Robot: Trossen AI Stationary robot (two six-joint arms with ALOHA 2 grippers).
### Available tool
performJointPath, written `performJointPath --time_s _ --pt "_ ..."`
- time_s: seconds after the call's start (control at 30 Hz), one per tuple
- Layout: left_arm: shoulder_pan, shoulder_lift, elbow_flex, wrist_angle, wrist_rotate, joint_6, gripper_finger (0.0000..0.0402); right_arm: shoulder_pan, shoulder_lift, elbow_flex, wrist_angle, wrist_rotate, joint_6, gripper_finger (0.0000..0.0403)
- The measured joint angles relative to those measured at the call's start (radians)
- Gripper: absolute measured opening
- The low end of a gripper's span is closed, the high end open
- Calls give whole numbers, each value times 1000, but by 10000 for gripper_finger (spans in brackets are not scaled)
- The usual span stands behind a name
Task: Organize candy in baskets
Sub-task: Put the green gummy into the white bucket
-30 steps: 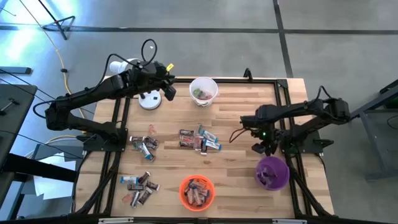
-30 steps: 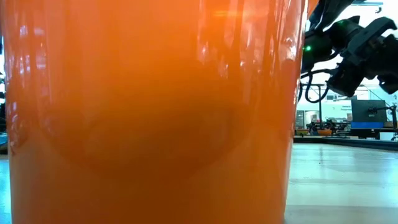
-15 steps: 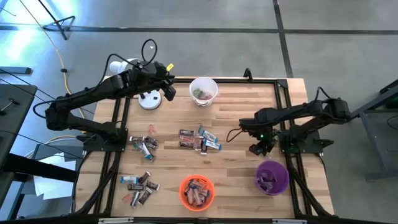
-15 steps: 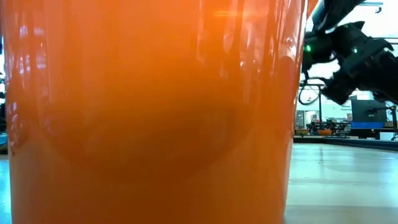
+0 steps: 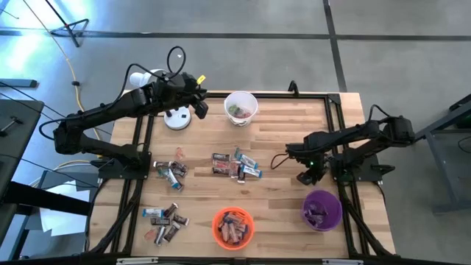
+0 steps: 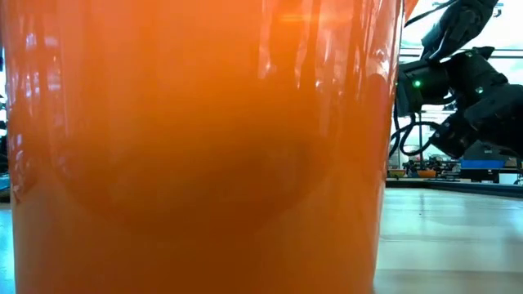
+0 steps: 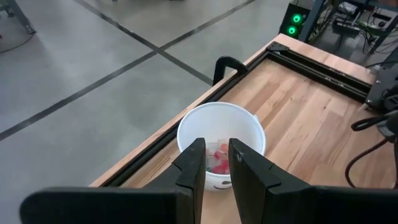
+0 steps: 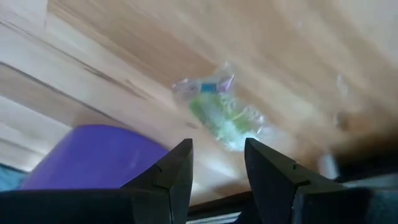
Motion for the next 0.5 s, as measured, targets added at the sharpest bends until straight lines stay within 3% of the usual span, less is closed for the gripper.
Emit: performJointPath --time_s 0.17,0.5 --pt "0 0 0 0 0 -2 55 18 0 0 -1 74 -163 138" --pt "0 0 0 3 -14 -19 55 61 0 -43 84 31 -302 138"
